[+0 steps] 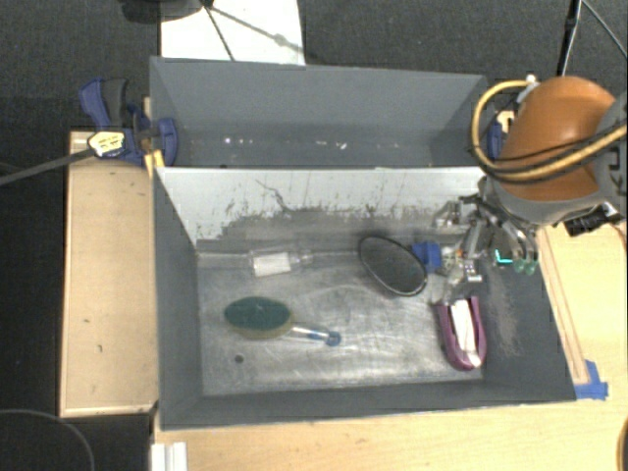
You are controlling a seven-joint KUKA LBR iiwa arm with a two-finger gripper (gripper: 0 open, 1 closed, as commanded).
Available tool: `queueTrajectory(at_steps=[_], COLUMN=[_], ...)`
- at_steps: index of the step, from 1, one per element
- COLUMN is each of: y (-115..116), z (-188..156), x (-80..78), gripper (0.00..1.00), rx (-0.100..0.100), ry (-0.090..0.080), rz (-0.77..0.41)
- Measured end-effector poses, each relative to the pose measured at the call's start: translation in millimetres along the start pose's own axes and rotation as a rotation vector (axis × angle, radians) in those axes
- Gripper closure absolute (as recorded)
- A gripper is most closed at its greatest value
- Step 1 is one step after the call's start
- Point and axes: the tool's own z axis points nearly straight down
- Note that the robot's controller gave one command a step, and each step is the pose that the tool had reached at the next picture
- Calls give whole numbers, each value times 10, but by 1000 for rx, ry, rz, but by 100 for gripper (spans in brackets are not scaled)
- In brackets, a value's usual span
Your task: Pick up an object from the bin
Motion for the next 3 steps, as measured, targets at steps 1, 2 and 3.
queueTrajectory(at_steps=[1, 2, 3], y=[766, 391, 229], z=[990, 978, 977], x=[-168, -76, -82], gripper=[0, 0, 0], rx=[-3, -11, -2], ry=[-4, -4, -5], rz=[-67, 7, 12])
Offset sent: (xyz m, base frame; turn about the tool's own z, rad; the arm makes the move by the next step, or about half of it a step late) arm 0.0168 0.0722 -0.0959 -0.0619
